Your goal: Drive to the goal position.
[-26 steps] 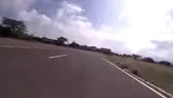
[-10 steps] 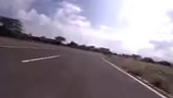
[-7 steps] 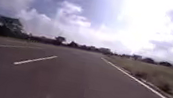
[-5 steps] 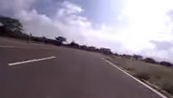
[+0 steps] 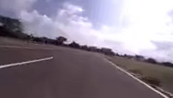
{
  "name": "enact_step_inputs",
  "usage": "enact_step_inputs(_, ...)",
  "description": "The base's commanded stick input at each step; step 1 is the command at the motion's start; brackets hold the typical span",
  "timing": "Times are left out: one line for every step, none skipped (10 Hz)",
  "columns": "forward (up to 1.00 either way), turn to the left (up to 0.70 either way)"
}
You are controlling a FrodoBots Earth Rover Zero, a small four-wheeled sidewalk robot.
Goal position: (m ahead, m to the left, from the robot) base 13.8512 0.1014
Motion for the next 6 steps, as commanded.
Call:
enact_step_inputs(1.0, -0.4)
enact_step_inputs(1.0, -0.4)
enact_step_inputs(1.0, -0.4)
enact_step_inputs(1.0, 0.0)
enact_step_inputs(1.0, 0.0)
enact_step_inputs(1.0, 0.0)
